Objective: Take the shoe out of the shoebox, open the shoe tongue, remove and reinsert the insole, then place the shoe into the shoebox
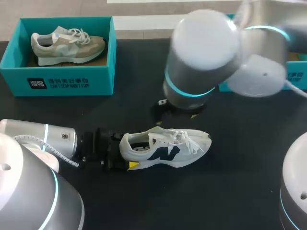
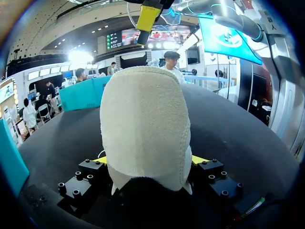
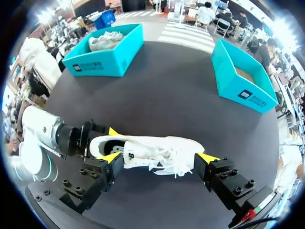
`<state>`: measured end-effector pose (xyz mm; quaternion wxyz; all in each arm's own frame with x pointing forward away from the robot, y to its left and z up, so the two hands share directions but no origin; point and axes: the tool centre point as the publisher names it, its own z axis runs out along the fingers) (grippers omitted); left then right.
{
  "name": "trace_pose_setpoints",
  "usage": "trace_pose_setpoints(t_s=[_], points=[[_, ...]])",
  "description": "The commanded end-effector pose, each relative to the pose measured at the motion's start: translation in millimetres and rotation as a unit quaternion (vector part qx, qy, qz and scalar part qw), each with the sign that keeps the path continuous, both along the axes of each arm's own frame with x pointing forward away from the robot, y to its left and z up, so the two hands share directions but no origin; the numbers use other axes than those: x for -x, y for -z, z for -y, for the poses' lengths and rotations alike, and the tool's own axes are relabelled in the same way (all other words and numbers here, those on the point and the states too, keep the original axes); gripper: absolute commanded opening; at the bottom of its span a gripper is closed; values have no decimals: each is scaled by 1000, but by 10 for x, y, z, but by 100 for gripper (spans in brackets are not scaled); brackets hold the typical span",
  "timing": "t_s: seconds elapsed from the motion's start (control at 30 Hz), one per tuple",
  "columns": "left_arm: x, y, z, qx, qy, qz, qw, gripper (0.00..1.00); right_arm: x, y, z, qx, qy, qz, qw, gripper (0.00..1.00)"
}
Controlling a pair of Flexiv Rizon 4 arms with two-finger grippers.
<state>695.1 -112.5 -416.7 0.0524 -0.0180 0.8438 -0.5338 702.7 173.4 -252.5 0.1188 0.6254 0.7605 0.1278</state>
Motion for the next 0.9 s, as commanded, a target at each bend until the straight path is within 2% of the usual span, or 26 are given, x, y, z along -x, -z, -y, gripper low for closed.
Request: trace_pose_setpoints(t_s=[0.03, 0.5, 0.9], points=[[25, 5, 8, -1, 0, 0, 1000, 0, -3, 294, -380, 143, 67, 23, 987, 100], [25, 5, 8, -1, 0, 0, 1000, 0, 62, 680, -581, 163, 82, -15, 983, 100], [25, 5, 8, -1, 0, 0, 1000, 0, 63, 871, -581, 196, 79, -47, 976, 100]])
